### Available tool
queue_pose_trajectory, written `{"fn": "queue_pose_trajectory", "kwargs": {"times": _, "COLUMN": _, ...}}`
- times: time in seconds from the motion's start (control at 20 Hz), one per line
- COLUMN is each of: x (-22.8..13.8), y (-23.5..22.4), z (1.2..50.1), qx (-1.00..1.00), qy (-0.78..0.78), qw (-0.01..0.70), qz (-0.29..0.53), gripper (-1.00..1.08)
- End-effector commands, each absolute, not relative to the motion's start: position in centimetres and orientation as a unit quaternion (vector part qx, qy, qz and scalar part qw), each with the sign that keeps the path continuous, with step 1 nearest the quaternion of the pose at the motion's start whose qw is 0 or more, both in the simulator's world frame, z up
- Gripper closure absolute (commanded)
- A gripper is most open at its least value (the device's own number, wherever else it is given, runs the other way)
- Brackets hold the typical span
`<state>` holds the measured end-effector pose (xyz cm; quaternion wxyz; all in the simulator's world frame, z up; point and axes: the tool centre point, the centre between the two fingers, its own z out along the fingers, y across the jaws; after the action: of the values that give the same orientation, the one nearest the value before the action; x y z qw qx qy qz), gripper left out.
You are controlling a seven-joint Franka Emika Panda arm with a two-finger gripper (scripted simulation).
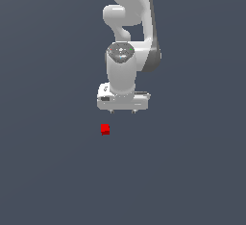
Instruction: Pick up the red cube and move it to a goal position.
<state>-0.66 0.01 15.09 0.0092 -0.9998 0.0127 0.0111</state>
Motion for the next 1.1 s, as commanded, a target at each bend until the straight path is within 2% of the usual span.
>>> {"fn": "queue_pose_trajectory", "kwargs": {"times": 0.0, "x": -0.7, "y": 0.0, "z": 15.1, "qx": -1.0, "qy": 0.013, "qw": 0.009, "qz": 0.011, "gripper": -0.92}}
{"fn": "queue_pose_trajectory", "kwargs": {"times": 0.45, "x": -0.5, "y": -1.5, "z": 12.8, "qx": -1.0, "qy": -0.002, "qw": 0.007, "qz": 0.009, "gripper": -0.92}}
{"fn": "queue_pose_trajectory", "kwargs": {"times": 1.05, "x": 0.7, "y": -7.0, "z": 4.9, "qx": -0.998, "qy": -0.056, "qw": 0.002, "qz": 0.003, "gripper": -0.92}}
